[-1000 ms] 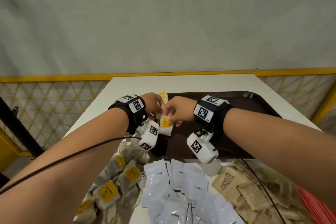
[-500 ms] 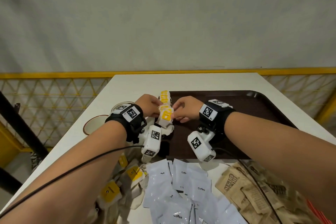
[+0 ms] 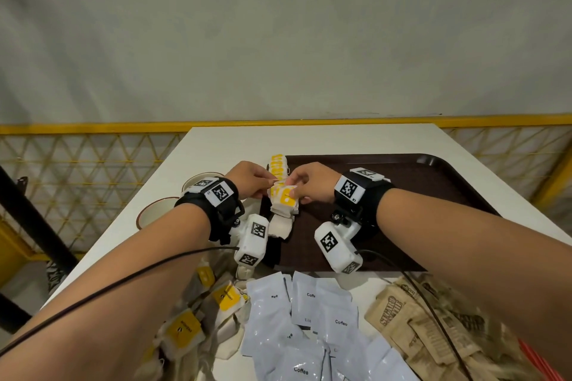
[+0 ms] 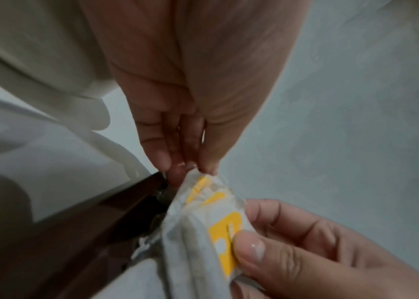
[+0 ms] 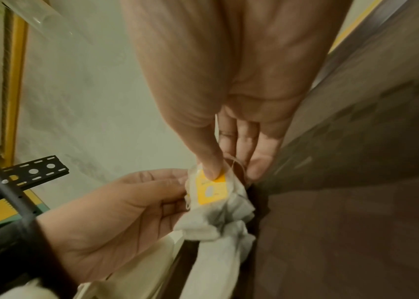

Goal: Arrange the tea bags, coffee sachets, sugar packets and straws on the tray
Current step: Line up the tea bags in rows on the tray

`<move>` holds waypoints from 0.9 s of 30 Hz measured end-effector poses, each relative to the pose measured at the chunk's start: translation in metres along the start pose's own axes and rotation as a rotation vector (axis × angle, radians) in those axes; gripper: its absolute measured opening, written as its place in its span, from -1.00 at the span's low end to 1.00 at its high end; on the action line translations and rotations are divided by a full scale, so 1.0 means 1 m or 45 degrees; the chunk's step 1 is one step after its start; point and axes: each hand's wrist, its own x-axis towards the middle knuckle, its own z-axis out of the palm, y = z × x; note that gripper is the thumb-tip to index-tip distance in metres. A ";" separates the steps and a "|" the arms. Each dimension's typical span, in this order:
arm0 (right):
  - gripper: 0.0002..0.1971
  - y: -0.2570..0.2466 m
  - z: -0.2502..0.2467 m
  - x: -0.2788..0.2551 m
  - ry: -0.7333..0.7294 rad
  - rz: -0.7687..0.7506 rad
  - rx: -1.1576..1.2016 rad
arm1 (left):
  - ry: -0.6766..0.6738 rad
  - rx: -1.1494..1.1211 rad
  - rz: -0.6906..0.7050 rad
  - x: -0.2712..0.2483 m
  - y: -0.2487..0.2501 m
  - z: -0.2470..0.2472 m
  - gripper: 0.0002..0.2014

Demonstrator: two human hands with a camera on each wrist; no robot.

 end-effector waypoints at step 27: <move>-0.86 0.015 -0.017 -0.015 -0.047 0.207 0.170 | 0.025 0.513 -0.038 0.012 0.018 0.009 -0.93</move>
